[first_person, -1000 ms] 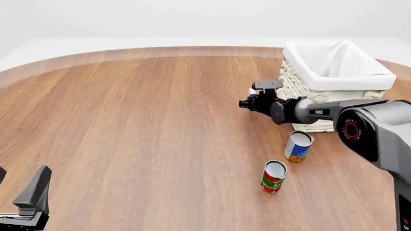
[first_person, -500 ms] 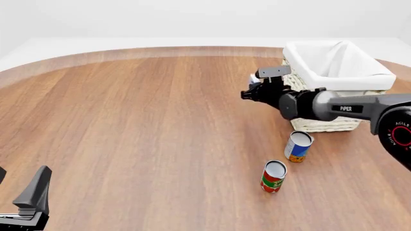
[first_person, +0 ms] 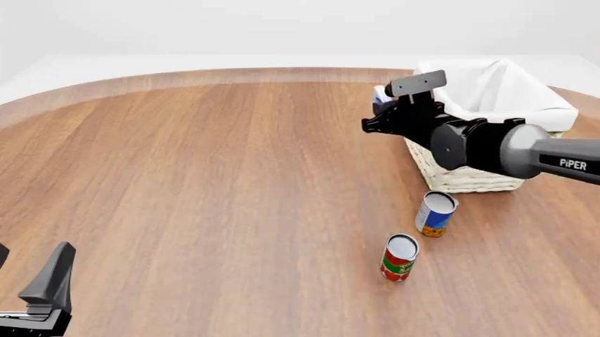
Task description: Pick up the alphabet soup and the cream cheese box, and put them in the basket.
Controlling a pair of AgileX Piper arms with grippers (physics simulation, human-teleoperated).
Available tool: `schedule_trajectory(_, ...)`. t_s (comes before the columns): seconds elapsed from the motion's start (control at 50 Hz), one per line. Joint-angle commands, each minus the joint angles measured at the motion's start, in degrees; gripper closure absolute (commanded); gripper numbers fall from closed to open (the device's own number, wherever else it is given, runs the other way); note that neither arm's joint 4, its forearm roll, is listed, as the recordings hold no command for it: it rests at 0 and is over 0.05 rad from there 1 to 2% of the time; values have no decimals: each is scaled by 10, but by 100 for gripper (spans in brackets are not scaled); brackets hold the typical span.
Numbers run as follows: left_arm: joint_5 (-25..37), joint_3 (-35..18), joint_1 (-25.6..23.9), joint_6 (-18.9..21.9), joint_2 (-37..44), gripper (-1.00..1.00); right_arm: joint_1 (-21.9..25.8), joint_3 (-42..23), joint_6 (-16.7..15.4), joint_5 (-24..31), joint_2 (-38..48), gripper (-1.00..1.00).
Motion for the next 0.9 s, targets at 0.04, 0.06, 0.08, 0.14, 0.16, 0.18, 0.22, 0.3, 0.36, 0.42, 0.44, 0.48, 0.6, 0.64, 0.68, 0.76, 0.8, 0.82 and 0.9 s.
schedule_trajectory(0.04, 0, 0, 0, 0, 0, -100, -5, 22, -21, 15, -66, 100)
schedule_trajectory(0.06, 0, 0, 0, 0, 0, -100, -6, 24, -24, 18, -72, 100)
schedule_trajectory(0.08, 0, 0, 0, 0, 0, -100, -8, 26, -25, 20, -77, 100)
schedule_trajectory(0.14, 0, 0, 0, 0, 0, -100, -16, 32, -31, 24, -92, 100)
schedule_trajectory(0.16, 0, 0, 0, 0, 0, -100, -19, 34, -33, 25, -97, 100)
schedule_trajectory(0.18, 0, 0, 0, 0, 0, -100, -21, 36, -35, 27, -103, 100)
schedule_trajectory(0.22, 0, 0, 0, 0, 0, -100, -23, 38, -36, 29, -109, 100)
schedule_trajectory(0.3, 0, 0, 0, 0, 0, -100, -35, 43, -46, 38, -131, 100)
schedule_trajectory(0.36, 0, 0, 0, 0, 0, -100, -45, 46, -51, 44, -145, 100)
schedule_trajectory(0.42, 0, 0, 0, 0, 0, -100, -55, 48, -57, 52, -160, 100)
schedule_trajectory(0.44, 0, 0, 0, 0, 0, -100, -58, 48, -59, 55, -164, 100)
schedule_trajectory(0.48, 0, 0, 0, 0, 0, -100, -65, 48, -61, 61, -174, 100)
schedule_trajectory(0.6, 0, 0, 0, 0, 0, -100, -94, 49, -77, 83, -202, 100)
schedule_trajectory(0.64, 0, 0, 0, 0, 0, -100, -101, 49, -79, 90, -209, 100)
schedule_trajectory(0.68, 0, 0, 0, 0, 0, -100, -105, 49, -82, 93, -211, 100)
schedule_trajectory(0.76, 0, 0, 0, 0, 0, -100, -114, 50, -77, 101, -228, 100)
schedule_trajectory(0.8, 0, 0, 0, 0, 0, -100, -122, 48, -80, 105, -231, 100)
schedule_trajectory(0.82, 0, 0, 0, 0, 0, -100, -128, 45, -79, 111, -234, 100)
schedule_trajectory(0.9, 0, 0, 0, 0, 0, -100, -140, 36, -78, 122, -232, 100)
